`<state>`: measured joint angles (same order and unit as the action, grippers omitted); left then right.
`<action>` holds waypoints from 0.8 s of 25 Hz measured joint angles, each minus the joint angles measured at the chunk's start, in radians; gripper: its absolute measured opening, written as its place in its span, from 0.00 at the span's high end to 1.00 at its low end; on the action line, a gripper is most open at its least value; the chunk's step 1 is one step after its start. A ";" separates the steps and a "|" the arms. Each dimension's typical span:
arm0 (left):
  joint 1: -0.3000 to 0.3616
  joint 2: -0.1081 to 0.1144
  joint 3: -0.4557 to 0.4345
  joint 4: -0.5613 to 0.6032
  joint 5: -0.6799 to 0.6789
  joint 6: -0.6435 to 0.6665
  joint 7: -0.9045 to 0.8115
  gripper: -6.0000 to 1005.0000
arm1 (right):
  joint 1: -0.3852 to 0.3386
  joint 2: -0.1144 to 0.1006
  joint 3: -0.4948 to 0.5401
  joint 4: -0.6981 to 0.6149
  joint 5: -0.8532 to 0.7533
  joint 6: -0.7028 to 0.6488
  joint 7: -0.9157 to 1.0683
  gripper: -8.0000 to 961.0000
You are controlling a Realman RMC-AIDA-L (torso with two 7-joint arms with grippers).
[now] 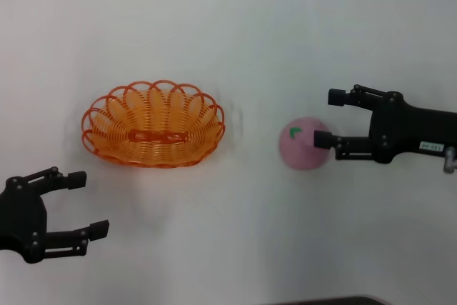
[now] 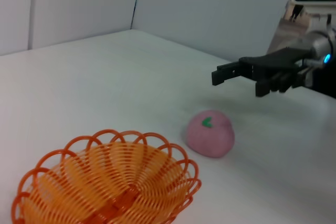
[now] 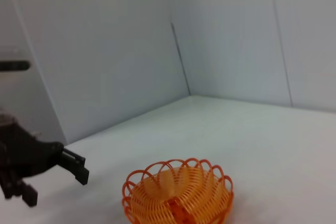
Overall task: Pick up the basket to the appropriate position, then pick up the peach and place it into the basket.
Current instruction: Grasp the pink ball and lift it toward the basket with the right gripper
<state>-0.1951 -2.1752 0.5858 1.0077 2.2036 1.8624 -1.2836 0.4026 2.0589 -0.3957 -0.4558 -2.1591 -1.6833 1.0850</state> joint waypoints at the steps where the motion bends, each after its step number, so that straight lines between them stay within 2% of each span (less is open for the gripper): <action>1: 0.001 0.000 -0.001 0.001 0.000 -0.002 0.007 0.20 | 0.001 0.000 -0.003 -0.017 -0.002 -0.001 0.051 0.01; 4: 0.009 0.000 -0.004 0.005 0.001 -0.008 0.034 0.09 | 0.007 -0.001 -0.034 -0.094 -0.014 -0.010 0.244 0.01; 8: 0.012 0.000 -0.005 0.007 0.001 -0.009 0.063 0.09 | 0.019 -0.003 -0.121 -0.210 -0.025 -0.027 0.478 0.01; 10: 0.015 0.000 -0.004 0.005 0.000 -0.011 0.090 0.09 | 0.036 -0.012 -0.178 -0.256 -0.044 -0.031 0.613 0.01; 14: 0.019 0.000 -0.005 0.006 -0.006 -0.003 0.117 0.09 | 0.111 -0.052 -0.247 -0.290 -0.114 -0.045 0.835 0.02; 16: 0.020 0.000 -0.005 0.007 -0.005 -0.003 0.123 0.09 | 0.149 -0.063 -0.251 -0.325 -0.150 -0.057 0.920 0.02; 20: 0.024 0.000 -0.006 0.002 -0.006 -0.010 0.142 0.09 | 0.218 -0.060 -0.292 -0.450 -0.242 -0.080 1.066 0.02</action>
<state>-0.1710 -2.1753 0.5800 1.0098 2.1973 1.8520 -1.1411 0.6206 1.9989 -0.6880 -0.9059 -2.4016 -1.7637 2.1513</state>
